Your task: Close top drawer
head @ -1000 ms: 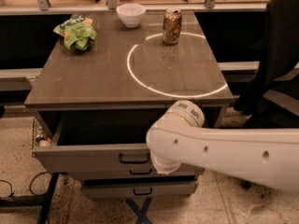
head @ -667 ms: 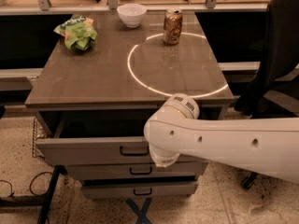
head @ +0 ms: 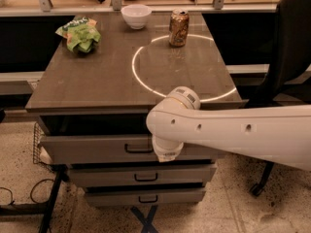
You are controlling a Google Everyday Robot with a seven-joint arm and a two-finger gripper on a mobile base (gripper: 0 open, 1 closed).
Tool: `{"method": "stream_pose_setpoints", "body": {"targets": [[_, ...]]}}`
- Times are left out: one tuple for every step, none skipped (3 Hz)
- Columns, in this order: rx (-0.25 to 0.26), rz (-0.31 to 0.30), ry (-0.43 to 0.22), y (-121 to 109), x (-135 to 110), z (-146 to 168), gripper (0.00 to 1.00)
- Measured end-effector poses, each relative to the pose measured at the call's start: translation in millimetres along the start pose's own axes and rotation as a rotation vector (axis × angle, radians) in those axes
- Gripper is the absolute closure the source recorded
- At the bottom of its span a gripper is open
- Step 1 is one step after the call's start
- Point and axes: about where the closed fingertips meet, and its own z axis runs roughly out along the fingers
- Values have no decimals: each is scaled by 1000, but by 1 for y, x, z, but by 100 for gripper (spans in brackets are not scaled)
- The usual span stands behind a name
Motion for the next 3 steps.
{"method": "stream_pose_setpoints", "body": {"targets": [[11, 26, -16, -8, 3, 3, 100], [32, 51, -26, -13, 7, 2, 100], [50, 70, -33, -16, 9, -1, 100]]}}
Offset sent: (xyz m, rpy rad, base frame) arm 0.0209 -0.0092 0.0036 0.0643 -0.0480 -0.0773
